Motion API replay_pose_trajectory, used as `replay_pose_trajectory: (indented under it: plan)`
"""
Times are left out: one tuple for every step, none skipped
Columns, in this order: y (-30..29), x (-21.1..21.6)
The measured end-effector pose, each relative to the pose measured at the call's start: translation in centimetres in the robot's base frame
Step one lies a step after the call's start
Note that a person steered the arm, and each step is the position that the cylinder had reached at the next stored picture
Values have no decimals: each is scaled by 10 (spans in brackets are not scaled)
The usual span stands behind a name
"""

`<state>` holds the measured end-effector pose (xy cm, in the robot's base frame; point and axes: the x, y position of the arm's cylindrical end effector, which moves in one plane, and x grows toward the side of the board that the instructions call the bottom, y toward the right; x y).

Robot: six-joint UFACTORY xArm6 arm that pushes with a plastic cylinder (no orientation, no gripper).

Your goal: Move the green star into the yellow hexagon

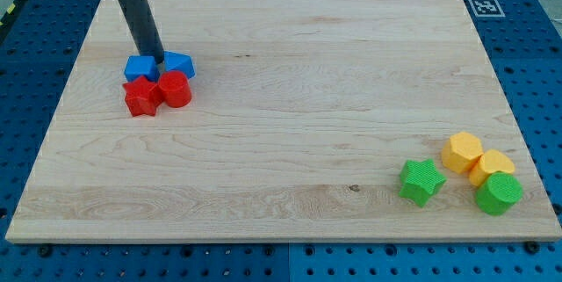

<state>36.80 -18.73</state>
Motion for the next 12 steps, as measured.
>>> replay_pose_trajectory:
  plan:
    - [0, -8]
    - [18, -40]
    - [38, -45]
    - [38, -45]
    - [63, -43]
    - [134, -9]
    - [203, 47]
    - [232, 102]
    - [232, 165]
    - [248, 222]
    - [262, 237]
    - [270, 234]
